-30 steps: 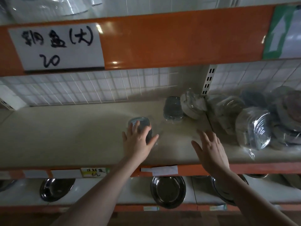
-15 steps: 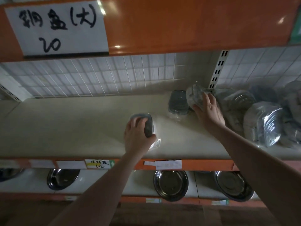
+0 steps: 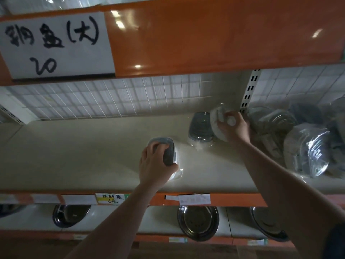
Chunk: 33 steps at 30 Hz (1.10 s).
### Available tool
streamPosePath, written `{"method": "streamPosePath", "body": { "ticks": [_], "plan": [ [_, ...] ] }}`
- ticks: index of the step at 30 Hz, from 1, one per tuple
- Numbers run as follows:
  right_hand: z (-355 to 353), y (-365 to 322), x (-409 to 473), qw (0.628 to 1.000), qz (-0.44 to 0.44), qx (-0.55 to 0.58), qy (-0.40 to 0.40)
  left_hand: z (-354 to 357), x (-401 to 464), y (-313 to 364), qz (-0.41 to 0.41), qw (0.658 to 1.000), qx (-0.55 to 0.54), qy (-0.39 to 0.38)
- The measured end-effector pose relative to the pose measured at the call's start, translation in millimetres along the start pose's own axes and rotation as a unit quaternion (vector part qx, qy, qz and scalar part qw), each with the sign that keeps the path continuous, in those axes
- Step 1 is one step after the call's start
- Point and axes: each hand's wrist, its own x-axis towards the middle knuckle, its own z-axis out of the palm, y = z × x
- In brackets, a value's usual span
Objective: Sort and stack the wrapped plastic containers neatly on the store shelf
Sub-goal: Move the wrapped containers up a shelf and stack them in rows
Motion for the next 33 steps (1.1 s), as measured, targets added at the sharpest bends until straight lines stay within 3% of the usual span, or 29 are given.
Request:
{"method": "streamPosePath", "body": {
  "ticks": [5, 9, 16, 24, 33],
  "plan": [
    [-7, 2, -66, 0.997, 0.002, -0.065, -0.039, -11, -1, -9, 0.012, 0.999, 0.002, -0.041],
    [-8, -2, -66, 0.993, 0.041, -0.100, -0.037, -19, -6, -20, 0.027, 0.998, 0.025, -0.042],
    [-1, -6, -53, 0.991, 0.062, -0.112, -0.041, -14, -8, -5, -0.096, 0.995, 0.024, -0.025],
    [-21, -25, -75, 0.973, -0.017, -0.223, -0.056, -45, -16, -10, -0.046, 0.998, 0.040, -0.016],
    [-45, -58, -142, 0.953, -0.096, -0.271, -0.092, -96, -76, -10, -0.054, 0.998, 0.037, -0.012]
  ]
}}
